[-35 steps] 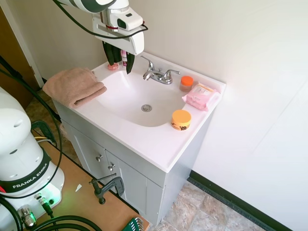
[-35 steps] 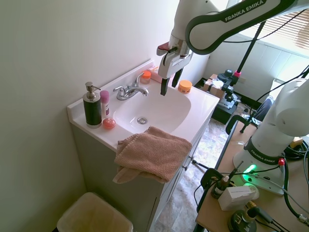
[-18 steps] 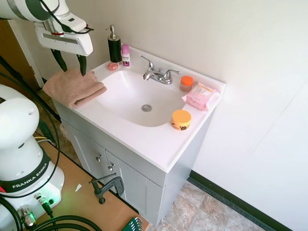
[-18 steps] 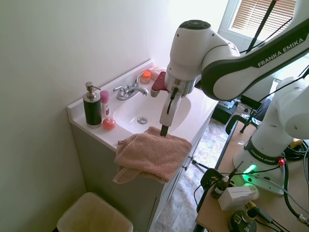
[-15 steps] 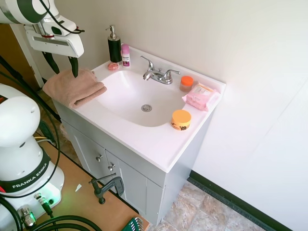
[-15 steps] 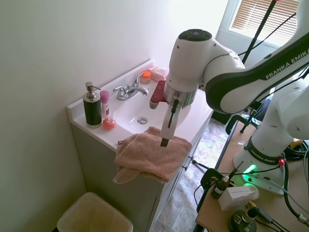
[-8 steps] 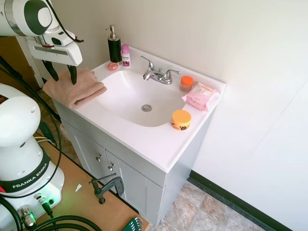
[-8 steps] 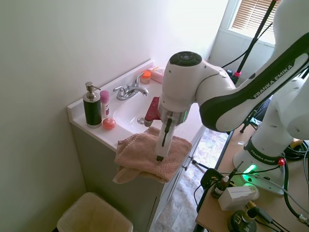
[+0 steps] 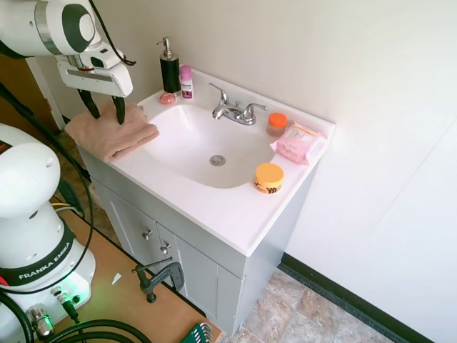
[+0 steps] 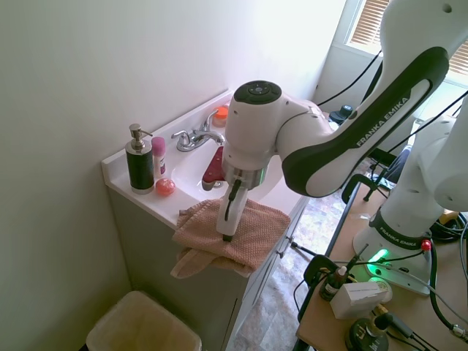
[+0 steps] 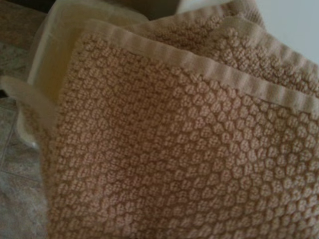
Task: Wipe the sink
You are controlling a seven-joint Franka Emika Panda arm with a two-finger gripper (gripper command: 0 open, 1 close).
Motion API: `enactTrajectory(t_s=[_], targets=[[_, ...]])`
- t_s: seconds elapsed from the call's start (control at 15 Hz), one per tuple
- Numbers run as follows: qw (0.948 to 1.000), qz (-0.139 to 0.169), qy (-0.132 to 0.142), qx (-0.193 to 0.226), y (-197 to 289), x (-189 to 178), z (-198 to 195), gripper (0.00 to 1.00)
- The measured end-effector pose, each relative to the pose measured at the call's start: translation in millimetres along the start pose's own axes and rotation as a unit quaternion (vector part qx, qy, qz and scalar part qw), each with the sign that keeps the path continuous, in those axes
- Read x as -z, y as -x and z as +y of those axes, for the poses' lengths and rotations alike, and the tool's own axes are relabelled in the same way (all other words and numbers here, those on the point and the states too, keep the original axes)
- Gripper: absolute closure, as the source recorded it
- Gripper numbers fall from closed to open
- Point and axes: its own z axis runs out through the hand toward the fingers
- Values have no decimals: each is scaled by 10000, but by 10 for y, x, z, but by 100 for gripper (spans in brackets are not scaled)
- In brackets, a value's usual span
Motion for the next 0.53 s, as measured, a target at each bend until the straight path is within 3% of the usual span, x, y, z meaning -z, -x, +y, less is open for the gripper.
enactTrajectory(t_s=[0.47,0.53], targets=[[9998,-146,96,-81,-76,-176,48,0],[9998,-146,97,-82,-79,-185,54,100]])
